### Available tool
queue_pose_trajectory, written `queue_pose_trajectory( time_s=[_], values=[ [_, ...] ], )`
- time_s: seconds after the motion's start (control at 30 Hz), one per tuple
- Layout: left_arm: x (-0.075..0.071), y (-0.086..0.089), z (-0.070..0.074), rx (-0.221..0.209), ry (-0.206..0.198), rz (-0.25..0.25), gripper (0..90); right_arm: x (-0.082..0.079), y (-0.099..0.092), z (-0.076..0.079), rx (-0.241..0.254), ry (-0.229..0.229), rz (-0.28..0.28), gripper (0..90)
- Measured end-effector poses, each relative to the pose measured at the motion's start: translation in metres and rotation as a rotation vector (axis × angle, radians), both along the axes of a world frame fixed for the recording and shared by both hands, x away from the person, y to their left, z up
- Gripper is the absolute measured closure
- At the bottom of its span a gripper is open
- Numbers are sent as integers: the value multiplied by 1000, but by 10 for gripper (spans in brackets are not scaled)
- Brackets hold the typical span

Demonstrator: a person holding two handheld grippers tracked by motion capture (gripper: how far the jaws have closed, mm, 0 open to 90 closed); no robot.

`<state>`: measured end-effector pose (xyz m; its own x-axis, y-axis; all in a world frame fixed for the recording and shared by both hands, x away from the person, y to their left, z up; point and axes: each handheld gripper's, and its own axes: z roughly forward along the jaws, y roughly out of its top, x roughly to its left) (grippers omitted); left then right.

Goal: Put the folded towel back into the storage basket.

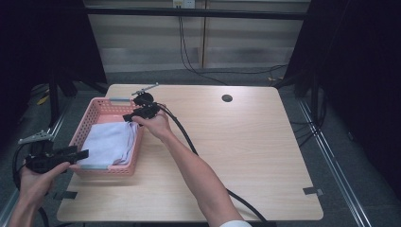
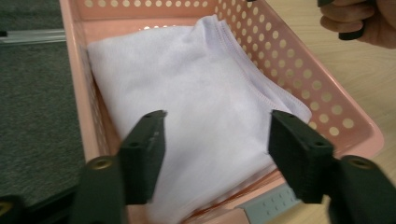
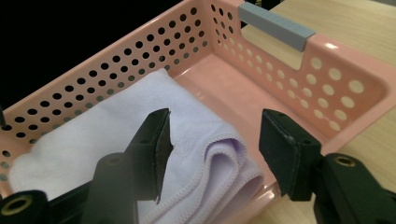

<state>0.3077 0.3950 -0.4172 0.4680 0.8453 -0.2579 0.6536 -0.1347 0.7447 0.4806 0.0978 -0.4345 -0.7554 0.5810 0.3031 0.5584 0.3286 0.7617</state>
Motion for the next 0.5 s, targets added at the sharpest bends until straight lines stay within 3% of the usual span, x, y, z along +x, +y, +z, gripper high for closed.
queue_pose_trajectory(
  time_s=[0.2,0.37,0.5],
  values=[
    [-1,-11,8,-8,-23,-14,340,-5,-11,11,12,-24,25,392],
    [4,-25,11,-21,-23,17,340,-13,-27,19,22,-45,65,382],
    [5,-51,13,2,-37,-15,334,-24,-52,30,35,-63,83,365]
  ],
)
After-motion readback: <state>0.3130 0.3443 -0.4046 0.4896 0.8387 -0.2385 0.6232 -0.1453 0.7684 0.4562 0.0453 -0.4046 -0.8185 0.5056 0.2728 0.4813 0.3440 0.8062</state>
